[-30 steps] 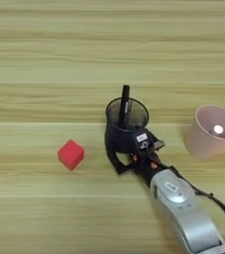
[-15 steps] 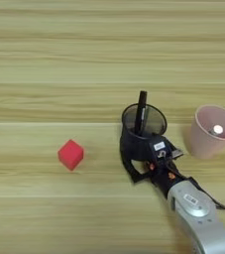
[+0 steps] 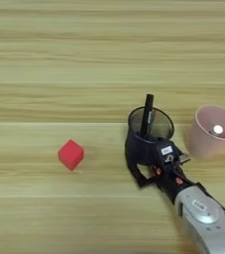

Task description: Move the objects on the table

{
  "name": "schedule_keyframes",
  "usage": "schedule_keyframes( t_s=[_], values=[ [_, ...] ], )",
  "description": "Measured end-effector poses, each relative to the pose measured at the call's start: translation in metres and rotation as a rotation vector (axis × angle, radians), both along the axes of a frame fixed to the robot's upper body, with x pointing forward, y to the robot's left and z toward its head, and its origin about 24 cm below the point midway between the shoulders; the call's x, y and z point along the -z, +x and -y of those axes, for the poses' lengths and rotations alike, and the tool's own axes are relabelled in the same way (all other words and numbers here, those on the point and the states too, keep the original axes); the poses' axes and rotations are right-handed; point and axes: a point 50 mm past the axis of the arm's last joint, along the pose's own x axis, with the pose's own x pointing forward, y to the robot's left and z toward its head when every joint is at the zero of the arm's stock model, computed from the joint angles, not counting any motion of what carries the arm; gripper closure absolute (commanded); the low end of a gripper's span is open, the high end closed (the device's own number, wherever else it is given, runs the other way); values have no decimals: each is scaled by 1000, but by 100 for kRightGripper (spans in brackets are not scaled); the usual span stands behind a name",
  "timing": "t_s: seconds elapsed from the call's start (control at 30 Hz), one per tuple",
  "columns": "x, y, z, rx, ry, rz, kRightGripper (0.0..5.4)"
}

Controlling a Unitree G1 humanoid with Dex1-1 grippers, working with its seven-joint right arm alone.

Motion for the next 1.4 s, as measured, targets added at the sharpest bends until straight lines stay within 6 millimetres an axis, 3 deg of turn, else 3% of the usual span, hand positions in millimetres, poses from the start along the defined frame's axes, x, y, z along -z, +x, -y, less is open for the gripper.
schedule_keyframes(
  t_s=[0.4, 0.53, 1.13, 1.4],
  values=[
    [-1, -2, 2, 0, -9, 0, 58],
    [1, -4, 4, 5, -9, -8, 3],
    [-1, -9, 7, 7, -18, -10, 3],
    [-3, -22, 9, -9, -25, -31, 3]
  ],
)
